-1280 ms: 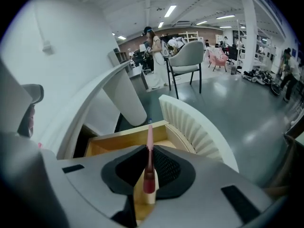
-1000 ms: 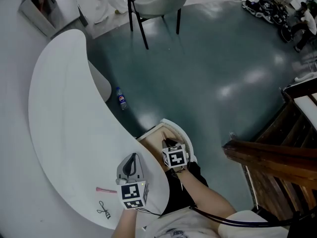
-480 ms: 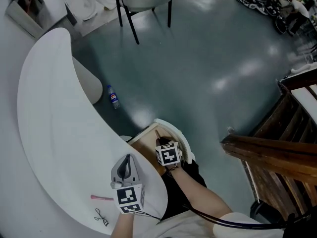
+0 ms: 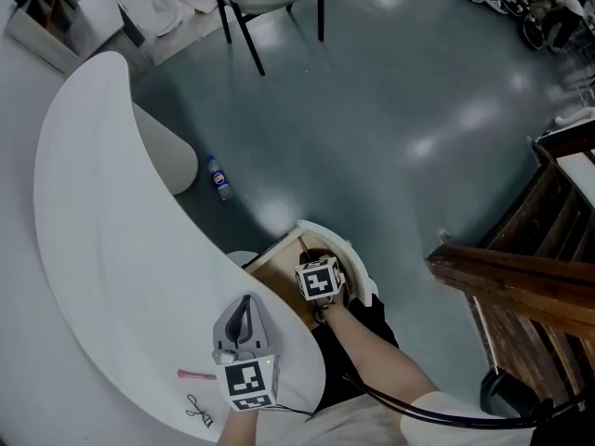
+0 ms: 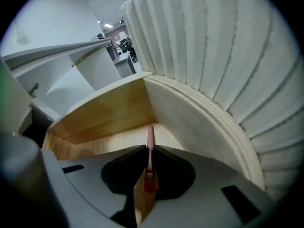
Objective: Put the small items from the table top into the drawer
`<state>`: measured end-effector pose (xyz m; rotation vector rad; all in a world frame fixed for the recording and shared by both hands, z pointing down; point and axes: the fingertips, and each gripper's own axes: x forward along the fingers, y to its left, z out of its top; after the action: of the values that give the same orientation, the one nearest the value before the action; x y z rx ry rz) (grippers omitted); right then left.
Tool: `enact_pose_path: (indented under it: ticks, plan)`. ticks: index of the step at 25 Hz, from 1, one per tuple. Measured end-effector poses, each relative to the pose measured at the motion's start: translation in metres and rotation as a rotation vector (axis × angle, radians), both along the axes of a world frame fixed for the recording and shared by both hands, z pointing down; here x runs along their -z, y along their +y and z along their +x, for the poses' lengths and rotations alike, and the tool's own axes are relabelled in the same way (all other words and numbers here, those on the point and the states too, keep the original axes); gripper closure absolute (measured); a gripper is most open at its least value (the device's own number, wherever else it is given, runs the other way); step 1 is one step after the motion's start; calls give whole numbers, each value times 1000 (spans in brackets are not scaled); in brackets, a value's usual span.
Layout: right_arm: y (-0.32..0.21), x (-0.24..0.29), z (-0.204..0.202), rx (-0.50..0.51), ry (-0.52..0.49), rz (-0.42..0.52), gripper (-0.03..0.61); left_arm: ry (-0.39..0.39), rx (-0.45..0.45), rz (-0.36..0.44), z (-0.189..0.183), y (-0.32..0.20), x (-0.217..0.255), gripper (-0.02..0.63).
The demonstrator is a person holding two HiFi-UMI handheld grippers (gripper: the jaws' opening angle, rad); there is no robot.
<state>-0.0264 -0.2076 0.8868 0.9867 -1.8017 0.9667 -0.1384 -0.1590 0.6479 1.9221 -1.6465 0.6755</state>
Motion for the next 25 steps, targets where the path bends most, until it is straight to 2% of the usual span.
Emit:
enact_pose_path:
  ticks: [5,16,25]
  plan:
    - [0,-4,-1,8,-12,10,517,-3,1,-2,0,2,1,594]
    - [3,-14,3,66,53,2,516,-10,22,-10,-2,5,0,594]
    - [1,-11,-1,109,67,14,515,-1,119,-14,-11,19,8,594]
